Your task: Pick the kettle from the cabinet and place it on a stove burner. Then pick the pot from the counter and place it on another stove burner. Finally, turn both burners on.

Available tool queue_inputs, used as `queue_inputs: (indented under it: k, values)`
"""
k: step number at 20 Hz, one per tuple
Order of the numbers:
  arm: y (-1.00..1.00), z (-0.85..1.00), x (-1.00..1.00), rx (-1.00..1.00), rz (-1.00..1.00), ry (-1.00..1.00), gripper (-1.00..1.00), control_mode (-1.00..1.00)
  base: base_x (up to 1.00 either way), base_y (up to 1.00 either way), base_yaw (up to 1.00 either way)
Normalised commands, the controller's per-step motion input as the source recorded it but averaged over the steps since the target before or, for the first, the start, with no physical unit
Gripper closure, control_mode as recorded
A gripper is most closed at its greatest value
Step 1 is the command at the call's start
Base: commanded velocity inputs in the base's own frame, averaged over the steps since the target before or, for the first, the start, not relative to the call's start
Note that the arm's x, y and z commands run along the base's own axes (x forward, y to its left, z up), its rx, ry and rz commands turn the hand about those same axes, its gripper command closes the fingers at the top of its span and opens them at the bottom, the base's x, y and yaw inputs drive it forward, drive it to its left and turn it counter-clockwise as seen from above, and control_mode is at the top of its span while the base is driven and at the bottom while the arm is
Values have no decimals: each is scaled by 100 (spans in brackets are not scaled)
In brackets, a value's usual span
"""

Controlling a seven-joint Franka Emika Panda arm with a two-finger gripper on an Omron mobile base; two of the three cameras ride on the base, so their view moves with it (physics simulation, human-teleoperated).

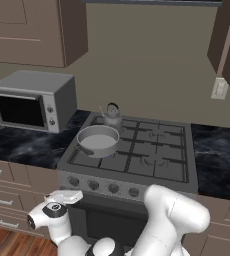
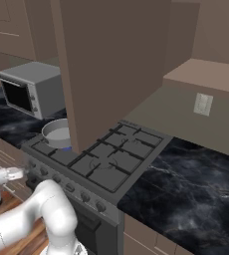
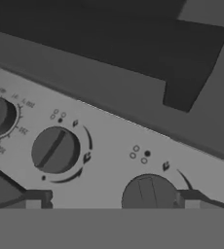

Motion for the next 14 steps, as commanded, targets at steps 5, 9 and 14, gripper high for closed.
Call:
queue_inputs:
  k: [5,9,14]
  values:
    - [-12,3,-23,0,0,-14,-100,-100,0,0,0]
    - [-14,2,-6,0,0,-14,-100,-100,0,0,0]
    - [-18,1,0,0,2,-15,-100,-100,0,0,0]
